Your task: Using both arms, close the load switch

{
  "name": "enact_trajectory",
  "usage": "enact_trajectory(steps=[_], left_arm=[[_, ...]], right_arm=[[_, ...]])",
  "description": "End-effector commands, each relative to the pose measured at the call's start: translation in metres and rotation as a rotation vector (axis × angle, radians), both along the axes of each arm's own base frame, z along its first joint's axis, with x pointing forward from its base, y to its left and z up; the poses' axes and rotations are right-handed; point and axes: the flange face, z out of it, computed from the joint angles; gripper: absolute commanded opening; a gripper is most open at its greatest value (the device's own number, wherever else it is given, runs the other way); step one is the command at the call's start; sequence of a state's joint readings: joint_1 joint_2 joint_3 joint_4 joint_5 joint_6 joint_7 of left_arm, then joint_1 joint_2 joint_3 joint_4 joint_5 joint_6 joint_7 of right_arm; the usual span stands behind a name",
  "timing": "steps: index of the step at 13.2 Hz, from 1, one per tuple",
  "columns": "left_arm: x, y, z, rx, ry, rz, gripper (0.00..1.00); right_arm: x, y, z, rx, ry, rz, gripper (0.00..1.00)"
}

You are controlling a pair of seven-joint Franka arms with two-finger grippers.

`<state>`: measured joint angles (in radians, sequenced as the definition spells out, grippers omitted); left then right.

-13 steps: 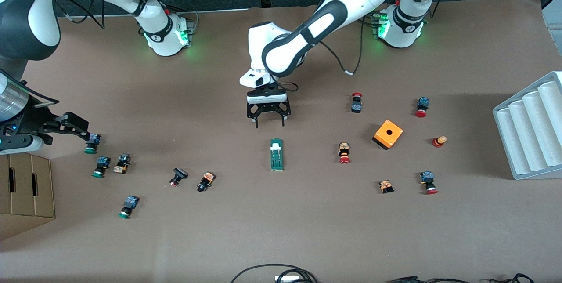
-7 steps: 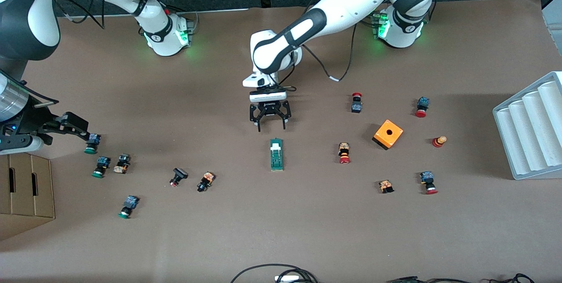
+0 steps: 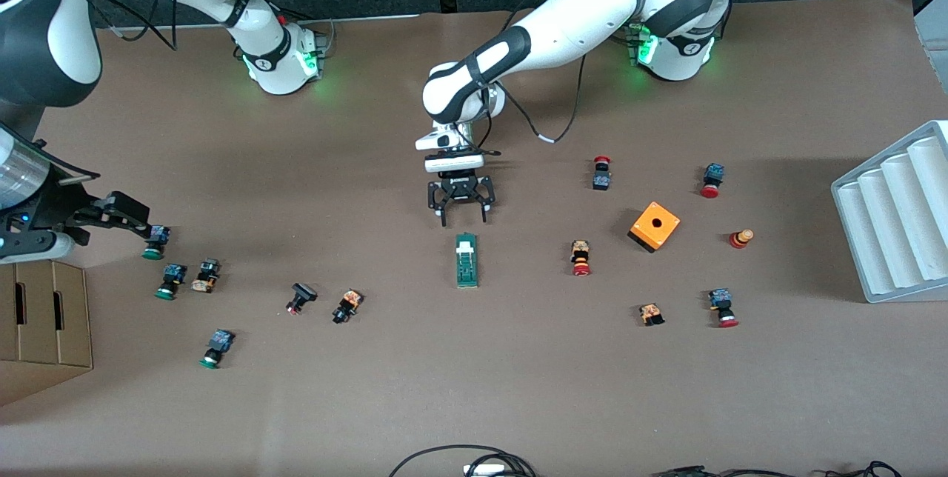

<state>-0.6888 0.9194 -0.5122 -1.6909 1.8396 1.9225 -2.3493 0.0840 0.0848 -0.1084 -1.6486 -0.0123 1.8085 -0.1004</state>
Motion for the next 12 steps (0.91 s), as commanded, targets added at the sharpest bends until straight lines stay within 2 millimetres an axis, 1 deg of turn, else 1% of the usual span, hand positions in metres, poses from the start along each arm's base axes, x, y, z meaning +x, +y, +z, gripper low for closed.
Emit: enact_trajectory(steps=[1, 2, 3, 4, 5, 6, 7, 8, 9, 10, 11, 12], left_arm=[[0.007, 0.001, -0.023, -0.045, -0.087, -0.009, 1.0], [0.003, -0.001, -0.027, -0.059, -0.089, -0.005, 1.0], [0.004, 0.002, -0.029, -0.054, -0.104, 0.008, 1.0], [0.0, 0.004, -0.039, -0.048, -0.114, 0.017, 1.0], [-0.003, 0.0, -0.041, -0.057, -0.132, 0.016, 1.0], [-0.004, 0.001, -0.044, -0.059, -0.139, 0.025, 1.0], [-0.004, 0.003, -0.046, -0.049, -0.149, 0.031, 1.0], [-0.005, 0.003, -0.05, -0.046, -0.148, 0.033, 1.0], [-0.006, 0.004, -0.051, -0.044, -0.149, 0.031, 1.0], [-0.006, 0.004, -0.051, -0.044, -0.149, 0.031, 1.0], [-0.007, 0.003, -0.051, -0.044, -0.149, 0.029, 1.0], [-0.01, 0.001, -0.051, -0.045, -0.148, 0.023, 1.0]], right_arm=[[0.005, 0.005, -0.012, 0.025, 0.031, -0.007, 1.0], [0.004, 0.005, -0.013, 0.026, 0.04, -0.007, 1.0], [0.003, 0.003, -0.013, 0.027, 0.047, 0.002, 1.0], [0.003, 0.003, -0.014, 0.027, 0.047, 0.005, 1.0], [0.004, 0.005, -0.016, 0.026, 0.051, 0.011, 1.0], [0.006, 0.01, -0.02, 0.033, 0.057, 0.011, 1.0], [0.006, 0.02, -0.02, 0.06, 0.056, 0.013, 1.0], [0.008, 0.023, -0.022, 0.086, 0.055, -0.007, 0.99], [0.01, 0.025, -0.026, 0.096, 0.059, -0.044, 0.98], [0.012, 0.031, -0.034, 0.096, 0.073, -0.087, 0.98], [0.016, 0.044, -0.039, 0.095, 0.08, -0.123, 0.97], [0.019, 0.053, -0.039, 0.094, 0.073, -0.152, 0.97]])
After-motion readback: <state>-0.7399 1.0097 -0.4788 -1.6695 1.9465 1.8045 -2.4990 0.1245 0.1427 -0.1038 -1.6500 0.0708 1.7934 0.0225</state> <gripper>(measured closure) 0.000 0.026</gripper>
